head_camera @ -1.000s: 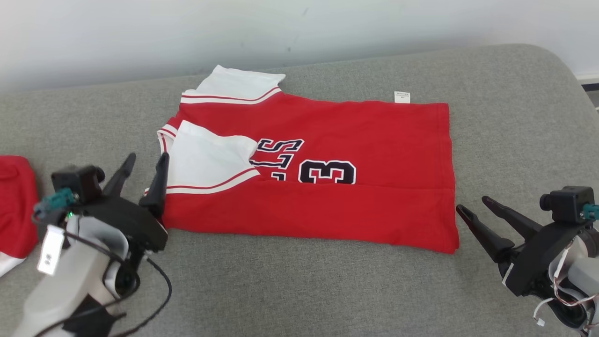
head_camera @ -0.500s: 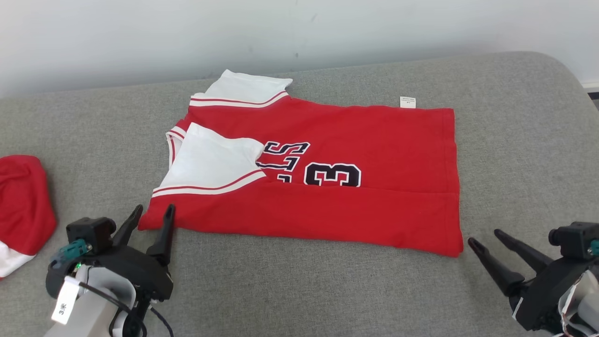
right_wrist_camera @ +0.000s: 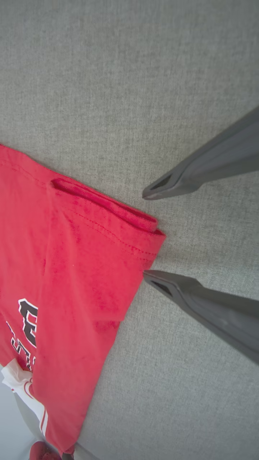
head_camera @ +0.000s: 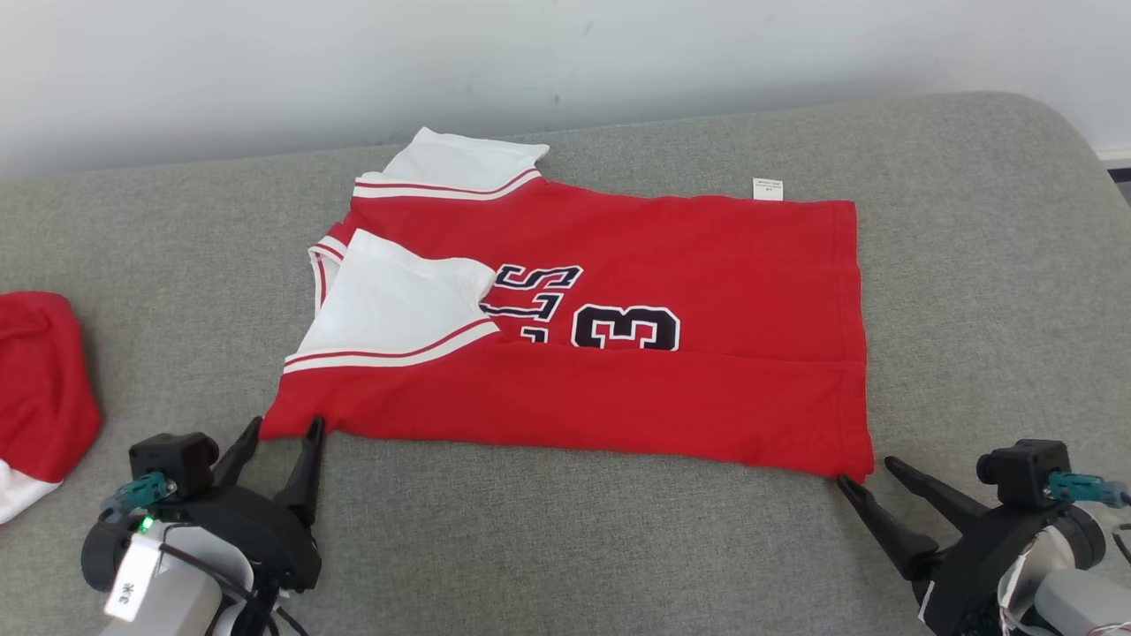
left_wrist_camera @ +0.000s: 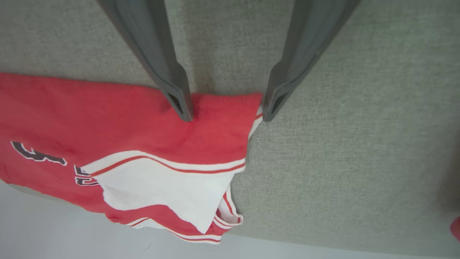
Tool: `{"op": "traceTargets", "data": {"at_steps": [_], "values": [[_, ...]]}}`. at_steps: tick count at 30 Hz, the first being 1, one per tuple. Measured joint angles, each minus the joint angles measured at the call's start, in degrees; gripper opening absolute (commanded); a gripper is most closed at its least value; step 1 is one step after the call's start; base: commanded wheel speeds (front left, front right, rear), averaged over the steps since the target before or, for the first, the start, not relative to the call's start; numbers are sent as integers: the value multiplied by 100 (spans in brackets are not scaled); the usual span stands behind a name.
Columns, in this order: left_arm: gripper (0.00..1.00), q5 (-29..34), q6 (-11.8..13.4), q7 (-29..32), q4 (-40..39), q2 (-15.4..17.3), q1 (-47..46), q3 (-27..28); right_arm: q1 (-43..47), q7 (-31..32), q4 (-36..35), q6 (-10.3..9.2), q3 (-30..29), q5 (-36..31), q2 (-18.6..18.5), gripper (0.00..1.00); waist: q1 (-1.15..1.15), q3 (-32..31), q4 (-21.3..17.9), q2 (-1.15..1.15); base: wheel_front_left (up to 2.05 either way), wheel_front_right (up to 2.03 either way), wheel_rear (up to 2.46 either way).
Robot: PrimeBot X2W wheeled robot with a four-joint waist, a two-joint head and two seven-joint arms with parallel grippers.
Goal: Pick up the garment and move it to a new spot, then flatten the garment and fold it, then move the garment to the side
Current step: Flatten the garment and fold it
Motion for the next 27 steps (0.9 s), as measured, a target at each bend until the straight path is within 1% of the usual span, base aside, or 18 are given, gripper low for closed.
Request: {"op": "traceTargets", "data": {"at_steps": [10, 11, 12, 13, 14, 16, 21, 27], "values": [[100, 23, -146, 46, 424, -134, -180, -130, -127, 45, 456, -1, -81, -274, 399, 100, 0, -15, 25, 0, 0, 0, 0], [90, 26, -199, 48, 460, -151, -203, -156, -129, 44, 475, 0, -80, -292, 420, 100, 0, -12, 24, 0, 0, 0, 0], [56, 46, -198, 47, 491, -172, -225, -175, -130, 49, 488, -1, -83, -292, 438, 56, 0, -9, 23, 0, 0, 0, 0], [1, 85, -198, 46, 516, -183, -253, -196, -131, 51, 498, -1, -81, -292, 458, 11, 0, -6, 22, 0, 0, 0, 0], [0, 126, -242, 38, 553, -194, -302, -226, -146, 42, 501, -1, -82, -334, 487, 0, 0, -4, 19, 0, 0, 0, 0], [0, 133, -290, 29, 571, -227, -320, -253, -147, 31, 513, 0, -91, -333, 502, 0, 0, -5, 32, 0, 0, 0, 0], [0, 165, -283, 2, 478, -214, -307, -246, -121, 0, 508, -1, -105, -309, 534, 0, 0, -46, 69, 0, 0, 0, 0], [0, 163, -189, -5, 166, -114, -54, -232, -20, -8, 335, -1, -96, -146, 431, 0, 0, -179, 132, 0, 0, 0, 0]]}}
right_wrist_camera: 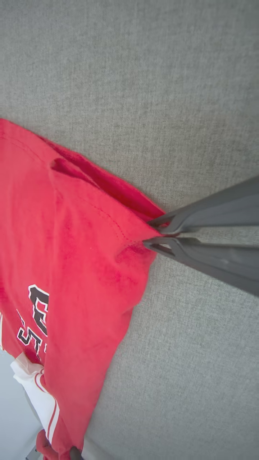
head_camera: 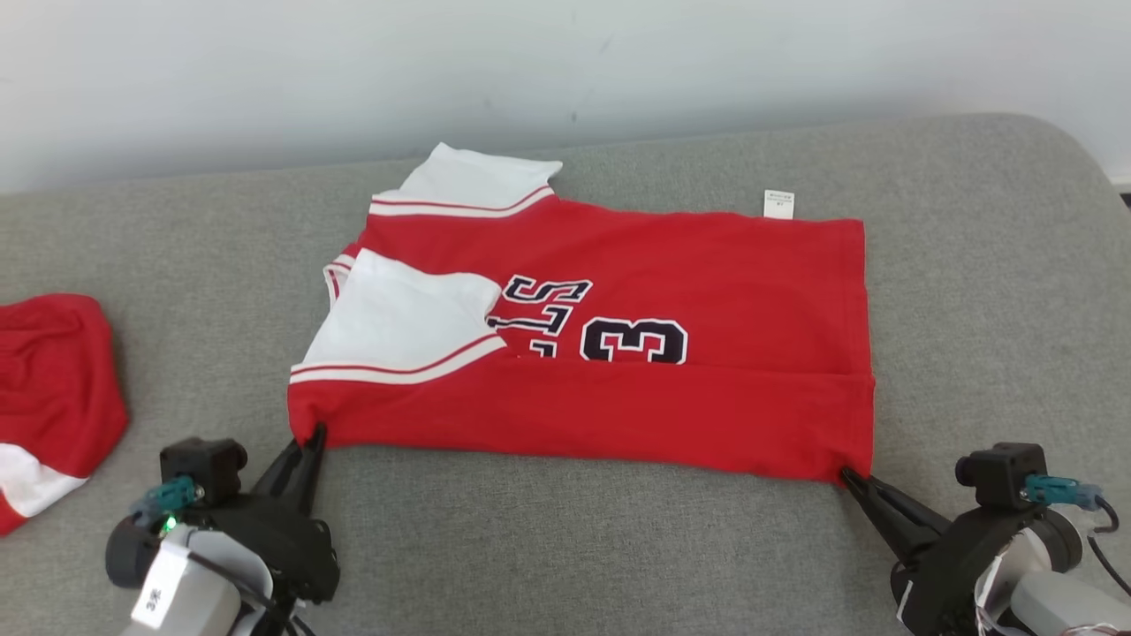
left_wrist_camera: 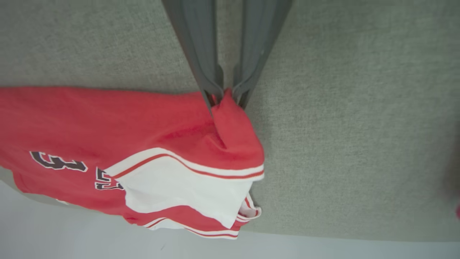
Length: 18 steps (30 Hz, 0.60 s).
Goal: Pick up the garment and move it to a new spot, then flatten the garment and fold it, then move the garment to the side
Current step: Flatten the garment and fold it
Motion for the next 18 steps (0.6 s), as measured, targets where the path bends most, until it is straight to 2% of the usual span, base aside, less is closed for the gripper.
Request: {"op": "traceTargets", "data": {"at_steps": [11, 18], "values": [[0, -166, 358, 21, -838, -21, 808, -9, 422, 112, -398, 0, 63, 430, -544, 0, 0, -375, 182, 0, 0, 0, 0], [0, -341, 602, 56, -1298, 4, 1295, 7, 654, 215, -553, 0, 70, 553, -725, 0, -1, -570, 311, 0, 0, 0, 0]]}}
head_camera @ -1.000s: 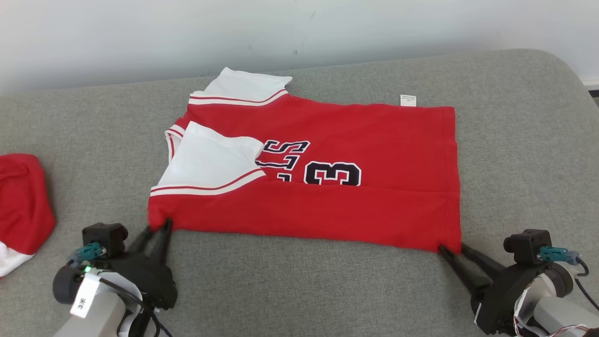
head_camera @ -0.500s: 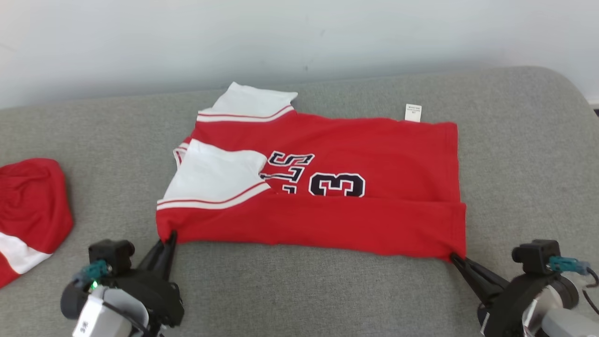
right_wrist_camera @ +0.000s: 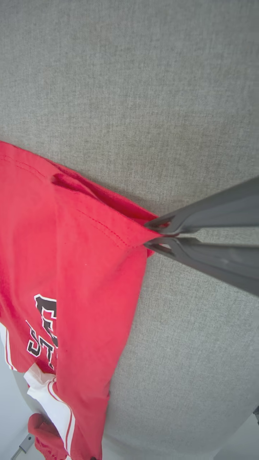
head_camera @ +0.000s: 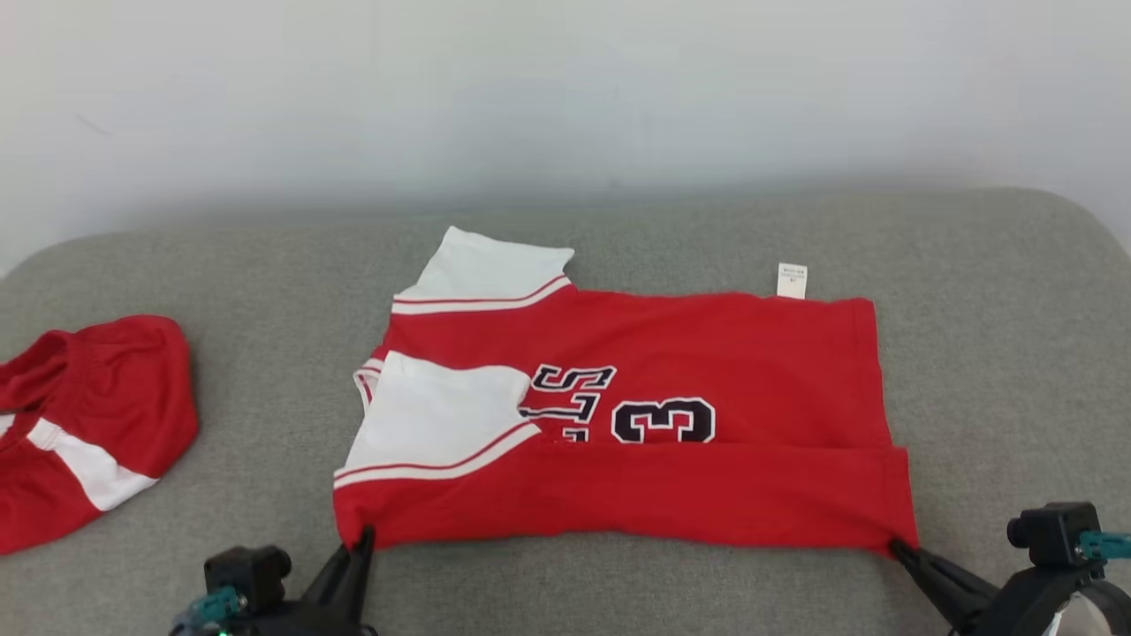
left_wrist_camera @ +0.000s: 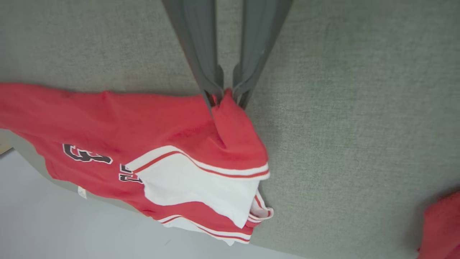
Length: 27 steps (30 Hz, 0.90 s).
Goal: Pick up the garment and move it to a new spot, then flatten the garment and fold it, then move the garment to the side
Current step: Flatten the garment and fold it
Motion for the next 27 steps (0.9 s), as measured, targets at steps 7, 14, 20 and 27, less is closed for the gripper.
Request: {"op": "traceTargets", "data": {"at_steps": [7, 14, 20, 27], "values": [[0, -121, 266, 110, -621, 91, 509, -15, 244, 252, -215, 0, 31, 209, -169, 0, 0, -259, 113, 0, 0, 0, 0], [0, -278, 570, 208, -1169, 257, 1071, 38, 458, 453, -437, 0, -38, 327, -368, 0, -1, -385, 138, 0, 0, 0, 0], [0, -381, 714, 275, -1514, 404, 1333, 54, 556, 600, -537, 0, -131, 330, -420, 0, 0, -325, 100, 0, 0, 0, 0], [0, -437, 733, 312, -1526, 376, 1356, 43, 577, 851, -377, 0, -237, 258, -321, 0, 0, -252, 107, 0, 0, 0, 0]]}}
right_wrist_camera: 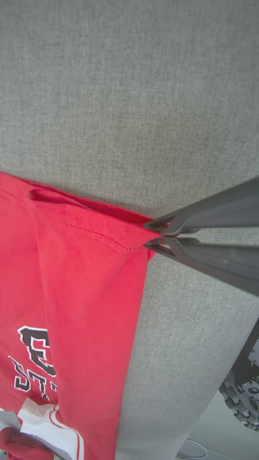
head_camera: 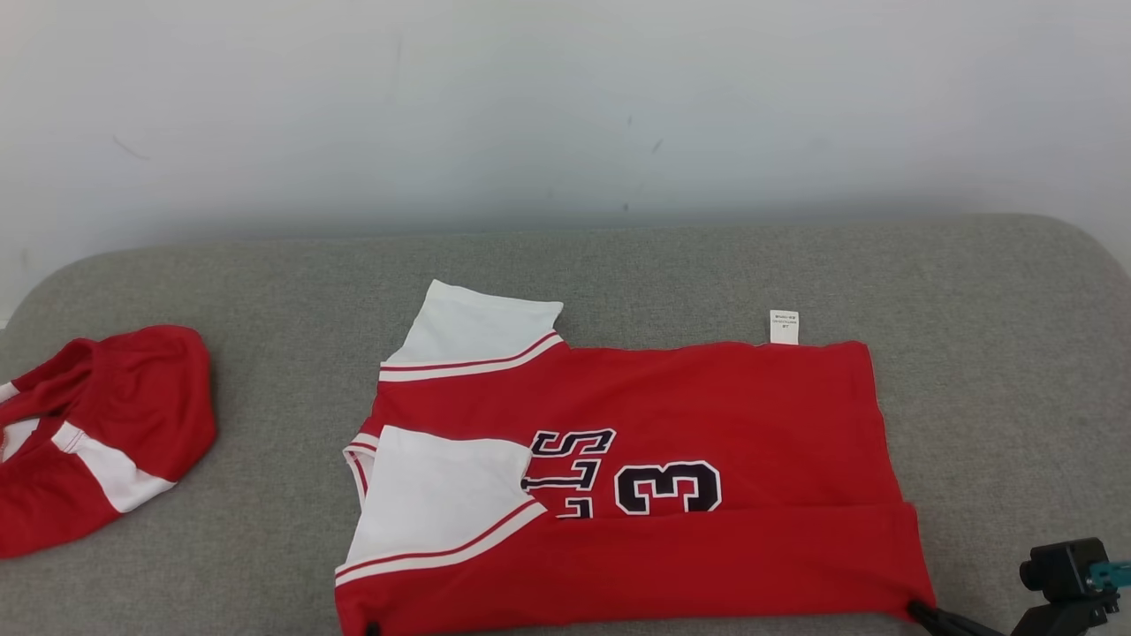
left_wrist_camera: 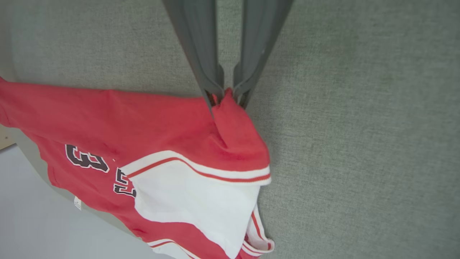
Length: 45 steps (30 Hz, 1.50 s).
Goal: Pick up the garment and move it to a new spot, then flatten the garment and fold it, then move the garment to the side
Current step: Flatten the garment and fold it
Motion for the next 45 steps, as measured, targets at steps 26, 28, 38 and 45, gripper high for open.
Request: {"op": "traceTargets", "data": {"at_steps": [26, 28, 38, 45], "values": [[100, 1157, 558, -391, -857, -14, -46, 1226, 256, -961, -307, 0, -1551, -704, 224, 100, 0, 75, -15, 0, 0, 0, 0], [100, 1400, 579, -391, -951, -62, -8, 1454, 253, -1025, -241, 0, -1705, -891, 366, 100, 0, 84, -9, 0, 0, 0, 0], [100, 2190, 715, -392, -1244, -203, 305, 2519, 424, -1169, -11, 0, -2685, -1756, 1020, 100, 0, 132, 56, 1, 0, 0, 0], [100, 2635, 845, -392, -1222, -172, 441, 2824, 639, -1211, -30, 0, -3409, -2283, 1446, 100, 0, 92, 100, 1, 0, 0, 0]]}}
